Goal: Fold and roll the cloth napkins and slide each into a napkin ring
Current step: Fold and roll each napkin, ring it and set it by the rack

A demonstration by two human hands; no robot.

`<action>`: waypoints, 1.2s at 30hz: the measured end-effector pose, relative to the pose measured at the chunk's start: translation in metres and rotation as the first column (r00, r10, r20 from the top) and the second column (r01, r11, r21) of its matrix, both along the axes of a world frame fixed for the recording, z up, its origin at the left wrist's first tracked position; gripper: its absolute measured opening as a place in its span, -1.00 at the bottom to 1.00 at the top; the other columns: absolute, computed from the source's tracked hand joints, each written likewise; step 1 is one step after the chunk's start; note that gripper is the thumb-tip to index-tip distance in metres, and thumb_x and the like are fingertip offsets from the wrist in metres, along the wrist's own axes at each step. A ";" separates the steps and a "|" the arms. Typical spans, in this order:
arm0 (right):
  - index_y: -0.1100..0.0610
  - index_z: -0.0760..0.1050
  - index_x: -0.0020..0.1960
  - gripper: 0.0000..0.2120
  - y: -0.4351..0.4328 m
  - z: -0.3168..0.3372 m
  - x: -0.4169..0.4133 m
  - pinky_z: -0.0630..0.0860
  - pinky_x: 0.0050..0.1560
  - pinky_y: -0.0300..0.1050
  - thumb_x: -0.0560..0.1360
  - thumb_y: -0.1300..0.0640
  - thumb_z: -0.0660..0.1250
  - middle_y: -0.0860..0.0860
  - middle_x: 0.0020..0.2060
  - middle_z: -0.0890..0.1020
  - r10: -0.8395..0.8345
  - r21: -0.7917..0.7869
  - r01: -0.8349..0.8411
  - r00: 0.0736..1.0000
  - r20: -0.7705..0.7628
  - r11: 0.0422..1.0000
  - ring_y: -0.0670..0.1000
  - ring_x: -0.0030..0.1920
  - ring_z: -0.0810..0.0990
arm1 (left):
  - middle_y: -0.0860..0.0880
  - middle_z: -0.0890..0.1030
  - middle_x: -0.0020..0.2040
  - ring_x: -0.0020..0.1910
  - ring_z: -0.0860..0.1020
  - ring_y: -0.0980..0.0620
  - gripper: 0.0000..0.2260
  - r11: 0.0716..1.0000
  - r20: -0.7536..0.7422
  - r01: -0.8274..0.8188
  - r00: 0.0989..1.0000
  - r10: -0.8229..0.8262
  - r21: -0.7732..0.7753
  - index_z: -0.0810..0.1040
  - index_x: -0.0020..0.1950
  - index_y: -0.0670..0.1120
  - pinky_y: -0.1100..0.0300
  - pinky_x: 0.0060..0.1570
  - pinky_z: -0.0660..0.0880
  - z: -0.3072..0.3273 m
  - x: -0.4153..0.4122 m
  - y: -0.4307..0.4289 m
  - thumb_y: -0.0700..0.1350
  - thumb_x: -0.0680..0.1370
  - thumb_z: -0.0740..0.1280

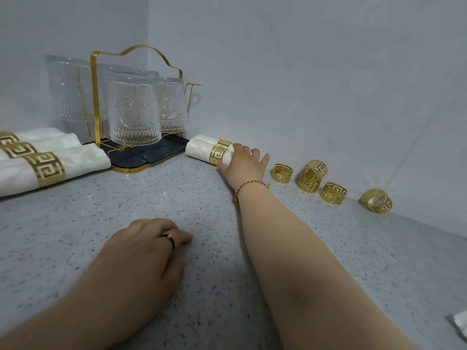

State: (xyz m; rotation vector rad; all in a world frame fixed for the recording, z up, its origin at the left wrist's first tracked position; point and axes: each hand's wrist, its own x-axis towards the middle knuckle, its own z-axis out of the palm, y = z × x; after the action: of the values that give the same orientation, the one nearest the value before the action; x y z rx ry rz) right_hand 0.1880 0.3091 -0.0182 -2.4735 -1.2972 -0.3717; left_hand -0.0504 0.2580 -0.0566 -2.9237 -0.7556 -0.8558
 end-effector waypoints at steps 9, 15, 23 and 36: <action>0.07 0.20 0.41 -0.49 -0.140 0.008 -0.043 -0.17 0.44 0.10 0.52 -0.06 0.19 0.00 0.39 0.30 0.119 -0.118 -0.119 0.993 -0.005 0.986 0.05 0.43 0.12 | 0.22 0.25 0.35 0.35 0.20 0.16 -0.66 0.981 -0.156 -0.076 0.987 0.047 -0.181 0.20 0.38 0.22 0.29 0.31 0.17 0.016 0.002 -0.005 0.06 0.60 0.05; -0.01 0.20 0.41 -0.49 -0.308 0.014 -0.055 0.02 0.39 -0.19 0.52 -0.15 0.15 -0.10 0.40 0.27 0.016 -0.230 -0.036 0.996 -0.088 0.972 -0.05 0.42 0.17 | 0.11 0.42 0.30 0.29 0.35 0.06 -0.65 0.975 -0.182 -0.127 0.979 0.094 -0.181 0.43 0.30 0.08 0.21 0.24 0.31 0.012 0.003 -0.012 0.13 0.55 0.12; -0.05 0.15 0.40 -0.12 -0.483 0.024 -0.072 0.13 0.31 -0.32 0.25 -0.55 0.01 -0.17 0.40 0.24 -0.237 -0.277 0.188 0.959 -0.157 0.942 -0.10 0.41 0.20 | 0.03 0.44 0.28 0.20 0.43 0.04 -0.70 0.955 -0.245 -0.276 0.938 0.244 -0.107 0.44 0.27 0.02 0.23 0.14 0.41 0.035 0.001 -0.069 -0.05 0.62 0.04; 0.01 0.43 0.24 -0.69 -0.528 0.003 -0.057 0.36 0.01 -0.28 0.54 -0.04 0.18 -0.09 0.15 0.56 -0.296 -0.031 0.295 0.943 -0.151 0.955 -0.07 0.16 0.50 | 0.05 0.46 0.27 0.26 0.41 0.09 -0.74 0.864 0.052 0.280 0.957 -0.285 -0.420 0.46 0.25 0.00 0.34 0.17 0.29 0.039 0.071 -0.269 -0.05 0.57 0.20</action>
State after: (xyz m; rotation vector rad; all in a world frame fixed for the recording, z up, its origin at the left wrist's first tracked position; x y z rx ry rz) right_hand 0.1308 -0.2192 -0.0150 -2.6490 -0.8693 -0.2382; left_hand 0.0205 -0.0114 -0.0174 -3.4937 -0.5783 -0.7673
